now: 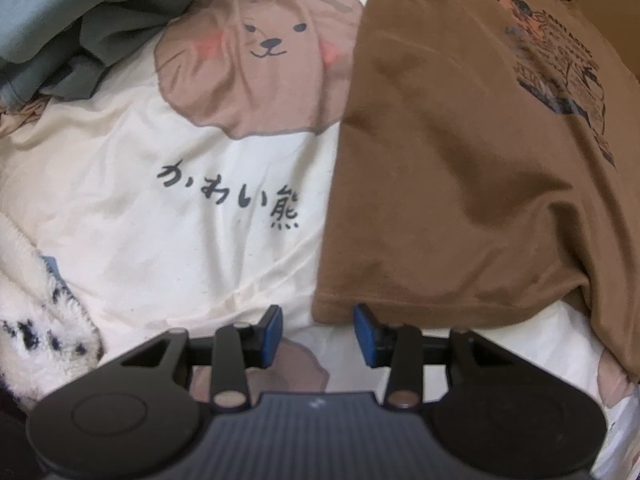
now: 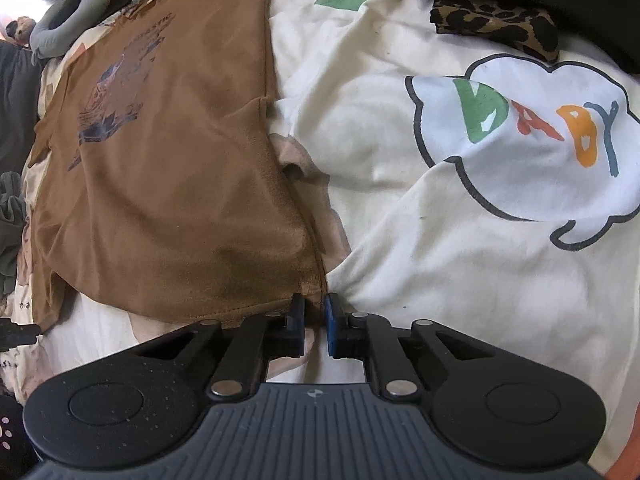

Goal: Fold clothes

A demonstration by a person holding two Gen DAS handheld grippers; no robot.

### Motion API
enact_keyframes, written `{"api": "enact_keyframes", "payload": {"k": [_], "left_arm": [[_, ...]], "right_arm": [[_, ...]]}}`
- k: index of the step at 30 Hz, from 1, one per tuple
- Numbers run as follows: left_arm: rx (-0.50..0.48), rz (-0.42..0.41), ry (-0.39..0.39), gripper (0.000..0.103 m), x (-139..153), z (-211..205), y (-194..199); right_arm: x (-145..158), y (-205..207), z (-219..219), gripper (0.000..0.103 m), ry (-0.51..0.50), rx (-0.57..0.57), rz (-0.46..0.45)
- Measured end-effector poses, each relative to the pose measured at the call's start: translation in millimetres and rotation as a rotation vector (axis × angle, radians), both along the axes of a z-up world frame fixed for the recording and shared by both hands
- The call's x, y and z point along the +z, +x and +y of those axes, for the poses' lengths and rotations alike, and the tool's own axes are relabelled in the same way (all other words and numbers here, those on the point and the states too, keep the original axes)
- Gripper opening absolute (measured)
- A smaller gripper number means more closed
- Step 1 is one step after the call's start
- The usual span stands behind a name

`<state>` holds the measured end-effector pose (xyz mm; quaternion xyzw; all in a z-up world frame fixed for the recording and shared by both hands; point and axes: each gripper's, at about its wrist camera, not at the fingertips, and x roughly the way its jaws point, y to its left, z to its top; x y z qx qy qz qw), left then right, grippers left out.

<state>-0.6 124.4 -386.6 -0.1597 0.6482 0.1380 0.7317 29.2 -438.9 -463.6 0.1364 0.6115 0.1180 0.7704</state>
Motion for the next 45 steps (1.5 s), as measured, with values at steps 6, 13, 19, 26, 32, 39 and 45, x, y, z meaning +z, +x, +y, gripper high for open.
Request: {"api": "enact_keyframes", "payload": {"k": [6, 13, 19, 26, 32, 39, 45], "left_arm": [[-0.014, -0.021, -0.004, 0.042, 3.3, -2.3, -2.8], [-0.006, -0.08, -0.017, 0.042, 7.8, 8.3, -13.0], [-0.001, -0.114, -0.028, 0.042, 3.6, 17.0, -21.9], [0.005, -0.137, -0.058, 0.037, -10.6, 13.8, -26.3], [0.009, -0.182, -0.067, 0.005, -0.4, 13.9, -36.4], [-0.031, -0.21, -0.037, 0.004, 40.7, 45.8, -60.9], [-0.076, -0.195, -0.001, 0.004, 43.3, 36.0, -20.3]], "right_arm": [[15.3, -0.5, -3.7, 0.006, -0.014, -0.003, -0.009], [38.8, 0.4, -13.5, 0.005, -0.056, -0.011, -0.057], [59.8, 13.2, -21.3, 0.005, -0.116, 0.013, -0.102], [71.3, 30.9, -14.0, 0.005, -0.154, 0.028, -0.116], [76.4, 31.3, -9.0, 0.005, -0.16, 0.033, -0.114], [77.8, 19.8, -7.4, 0.005, -0.121, 0.039, -0.07], [80.5, 8.4, -1.0, 0.005, -0.096, 0.044, -0.045]]}}
